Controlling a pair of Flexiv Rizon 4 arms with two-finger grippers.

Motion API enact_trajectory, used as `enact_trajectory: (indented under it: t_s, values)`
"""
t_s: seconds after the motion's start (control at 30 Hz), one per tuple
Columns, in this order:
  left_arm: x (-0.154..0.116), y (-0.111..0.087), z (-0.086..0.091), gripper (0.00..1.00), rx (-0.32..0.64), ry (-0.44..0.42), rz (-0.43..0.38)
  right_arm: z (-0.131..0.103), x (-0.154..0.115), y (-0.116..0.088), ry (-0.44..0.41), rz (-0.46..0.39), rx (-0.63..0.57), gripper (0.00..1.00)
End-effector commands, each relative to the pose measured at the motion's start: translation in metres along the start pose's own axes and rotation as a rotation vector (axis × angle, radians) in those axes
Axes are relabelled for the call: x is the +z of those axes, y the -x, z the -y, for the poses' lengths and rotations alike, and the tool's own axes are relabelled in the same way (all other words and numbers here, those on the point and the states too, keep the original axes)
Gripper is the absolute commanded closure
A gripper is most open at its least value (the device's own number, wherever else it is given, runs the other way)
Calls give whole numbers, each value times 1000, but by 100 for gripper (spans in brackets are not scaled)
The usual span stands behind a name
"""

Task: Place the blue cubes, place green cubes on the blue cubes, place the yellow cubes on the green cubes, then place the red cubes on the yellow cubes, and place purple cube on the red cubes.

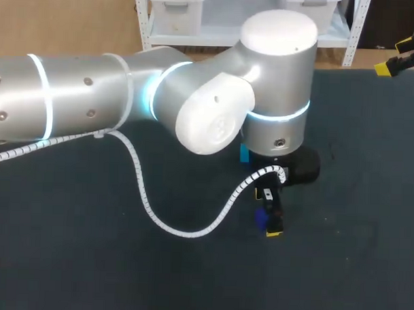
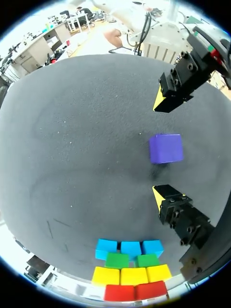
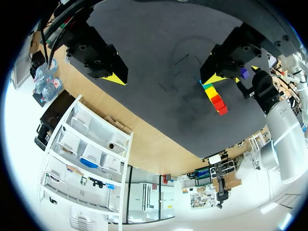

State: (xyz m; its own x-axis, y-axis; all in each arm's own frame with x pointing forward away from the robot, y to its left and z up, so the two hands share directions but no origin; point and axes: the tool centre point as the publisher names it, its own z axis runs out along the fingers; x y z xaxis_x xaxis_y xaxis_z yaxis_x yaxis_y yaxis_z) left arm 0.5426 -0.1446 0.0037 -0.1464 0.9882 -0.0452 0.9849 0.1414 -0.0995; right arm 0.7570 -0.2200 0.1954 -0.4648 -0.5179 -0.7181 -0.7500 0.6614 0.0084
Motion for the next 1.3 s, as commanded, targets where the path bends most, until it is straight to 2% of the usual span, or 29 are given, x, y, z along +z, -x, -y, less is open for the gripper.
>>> enact_trajectory:
  t_s: [0.03, 0.1, 0.13, 0.23, 0.37, 0.47, 0.67, 0.83, 0.93, 1.03, 1.1, 1.13, 1.17, 1.3]
  values:
    - [0, -4, 3, 7, -4, 1, 8, 1, 1, 0, 5, 3, -1, 0]
    - [1, -4, 3, 32, -1, -2, 9, 1, 1, 0, 5, 3, -1, 0]
    - [1, -4, 3, 57, 0, -3, 8, 1, 1, 0, 5, 3, -1, 0]
    - [1, -4, 4, 98, -3, 0, -4, 1, 1, 0, 5, 3, -1, 0]
    - [-3, -6, 5, 100, -11, 35, -46, 1, 1, 0, 5, 3, -1, 0]
    - [-10, -2, 7, 100, 80, 23, -25, 1, 1, 0, 5, 3, -1, 0]
    - [-39, -2, 15, 100, 169, 62, -39, 1, 1, 0, 5, 3, -1, 0]
    - [-49, -3, 19, 100, 218, 61, -43, 1, 1, 0, 5, 3, -1, 0]
    - [-65, -2, 27, 100, 327, 50, -17, 1, 1, 0, 5, 3, -1, 0]
    - [-91, -5, 35, 100, 415, 75, -11, 1, 1, 0, 5, 3, -1, 0]
    - [-109, -13, 33, 100, 377, 133, -33, 1, 1, 0, 5, 3, -1, 0]
    - [-116, -17, 30, 100, 373, 146, -19, 1, 1, 0, 5, 3, -1, 0]
    - [-122, -22, 25, 100, 364, 154, -4, 1, 1, 0, 5, 3, -1, 0]
    - [-147, -31, 5, 100, 308, 221, -29, 1, 1, 0, 5, 3, -1, 0]
